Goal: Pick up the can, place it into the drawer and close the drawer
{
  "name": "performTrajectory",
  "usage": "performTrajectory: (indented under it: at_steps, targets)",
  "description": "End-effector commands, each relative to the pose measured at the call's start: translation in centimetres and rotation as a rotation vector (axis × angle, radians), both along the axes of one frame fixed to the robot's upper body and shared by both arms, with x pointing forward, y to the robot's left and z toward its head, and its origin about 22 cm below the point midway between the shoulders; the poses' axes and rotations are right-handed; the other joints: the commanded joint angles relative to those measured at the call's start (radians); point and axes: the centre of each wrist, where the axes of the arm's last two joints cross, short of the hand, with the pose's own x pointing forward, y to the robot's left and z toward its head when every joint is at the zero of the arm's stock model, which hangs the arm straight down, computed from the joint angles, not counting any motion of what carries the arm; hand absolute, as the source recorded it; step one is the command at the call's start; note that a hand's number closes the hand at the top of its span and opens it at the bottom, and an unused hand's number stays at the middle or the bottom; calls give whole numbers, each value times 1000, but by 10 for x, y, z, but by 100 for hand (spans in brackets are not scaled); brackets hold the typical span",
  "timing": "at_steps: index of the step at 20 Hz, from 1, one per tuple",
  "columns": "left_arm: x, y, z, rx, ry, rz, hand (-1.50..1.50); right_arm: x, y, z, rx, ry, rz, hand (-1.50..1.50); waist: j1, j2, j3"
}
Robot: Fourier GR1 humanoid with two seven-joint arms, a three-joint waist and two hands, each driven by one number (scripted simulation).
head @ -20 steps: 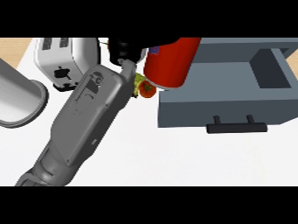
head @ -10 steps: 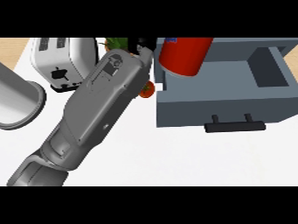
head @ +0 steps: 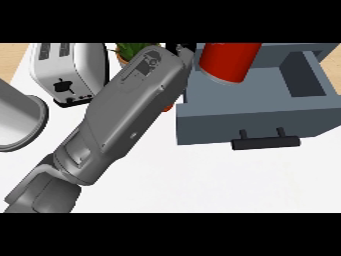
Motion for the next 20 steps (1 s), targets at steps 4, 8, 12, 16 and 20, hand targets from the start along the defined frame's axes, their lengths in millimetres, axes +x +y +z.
performTrajectory:
  at_steps: [4,8,12,16,20]
  targets:
    - [4,-8,-7,41,32,25,150,0,5,1,-4,-7,21,-150,-12,2,0]
    - [-3,-20,2,31,52,18,150,15,8,3,-3,-3,-5,-150,-6,3,0]
    - [0,-13,-28,95,40,61,150,16,10,4,-6,-8,32,-150,-33,10,1]
    - [-4,-15,-35,115,47,68,-150,-3,-5,-1,2,-10,-1,-150,-8,-2,1]
    - [4,-10,-37,126,57,124,-150,13,15,13,7,-13,30,-150,-36,14,0]
